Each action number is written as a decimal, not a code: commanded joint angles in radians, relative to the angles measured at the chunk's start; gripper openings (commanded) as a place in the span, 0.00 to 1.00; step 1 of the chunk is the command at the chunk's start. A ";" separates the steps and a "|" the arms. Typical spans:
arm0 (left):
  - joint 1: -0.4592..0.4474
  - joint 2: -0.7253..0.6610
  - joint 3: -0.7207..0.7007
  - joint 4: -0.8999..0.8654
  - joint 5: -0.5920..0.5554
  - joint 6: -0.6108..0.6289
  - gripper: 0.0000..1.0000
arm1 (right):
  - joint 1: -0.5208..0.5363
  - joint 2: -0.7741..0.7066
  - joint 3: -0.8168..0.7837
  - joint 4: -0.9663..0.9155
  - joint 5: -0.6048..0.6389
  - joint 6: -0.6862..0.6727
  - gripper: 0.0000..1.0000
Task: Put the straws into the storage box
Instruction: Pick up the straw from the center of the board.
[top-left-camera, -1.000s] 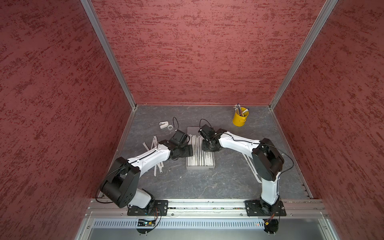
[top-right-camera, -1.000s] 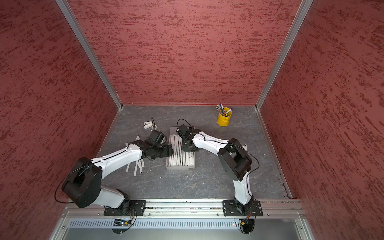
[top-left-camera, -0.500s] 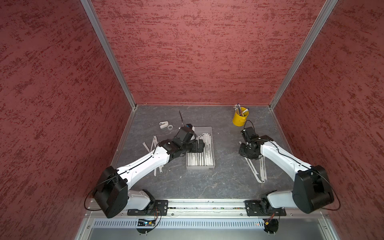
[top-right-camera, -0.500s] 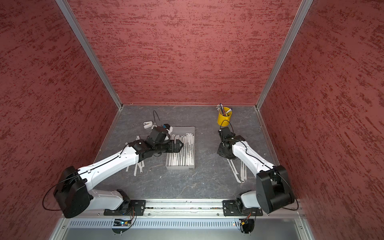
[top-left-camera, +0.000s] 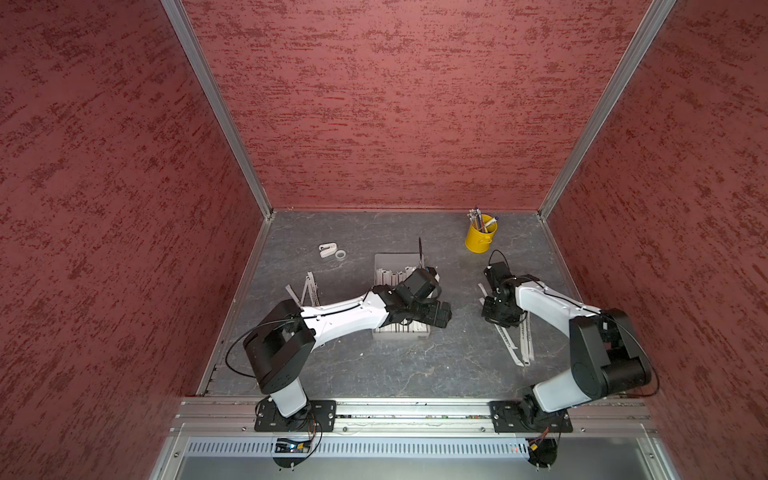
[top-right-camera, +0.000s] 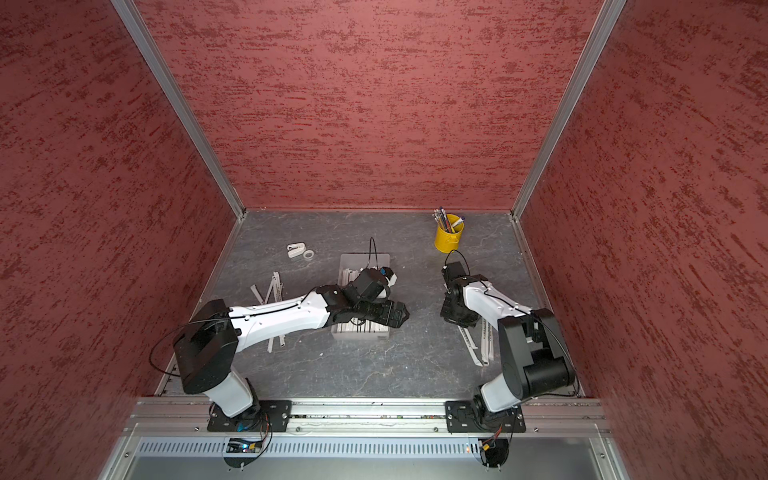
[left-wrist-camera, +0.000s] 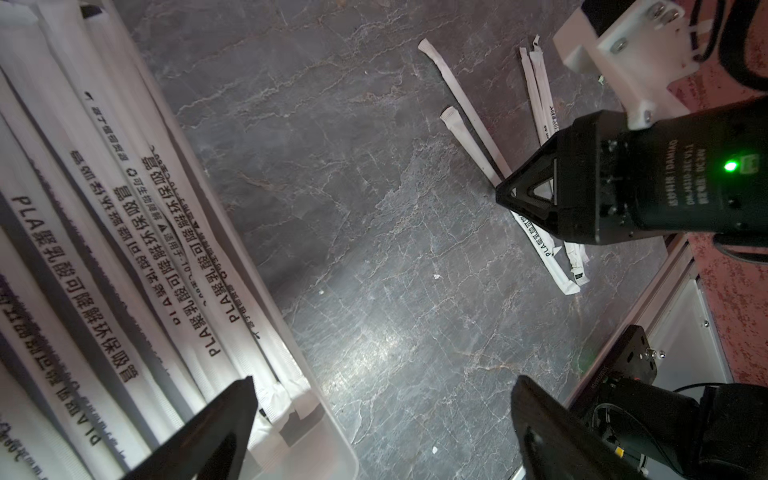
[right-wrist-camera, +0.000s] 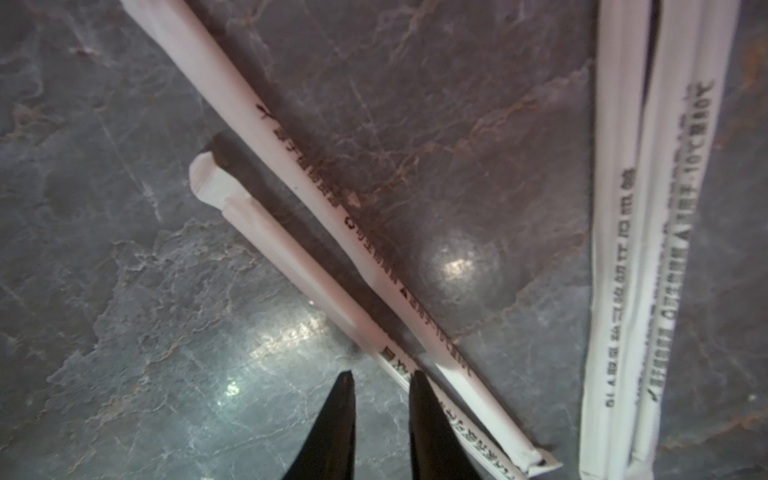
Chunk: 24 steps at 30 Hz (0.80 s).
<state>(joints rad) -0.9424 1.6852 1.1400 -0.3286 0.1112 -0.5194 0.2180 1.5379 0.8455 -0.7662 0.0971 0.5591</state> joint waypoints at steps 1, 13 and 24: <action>0.001 0.006 0.027 0.010 0.009 0.001 0.98 | -0.005 0.027 0.001 0.031 0.034 -0.012 0.26; 0.012 0.000 0.026 -0.008 -0.014 0.014 0.98 | 0.027 0.085 0.013 0.062 0.005 -0.025 0.17; 0.242 -0.202 -0.126 -0.164 -0.145 -0.001 0.98 | 0.276 0.078 0.243 0.048 -0.072 0.084 0.08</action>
<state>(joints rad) -0.7540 1.5558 1.0538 -0.4160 0.0235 -0.5194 0.4419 1.6363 0.9943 -0.7277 0.0528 0.5991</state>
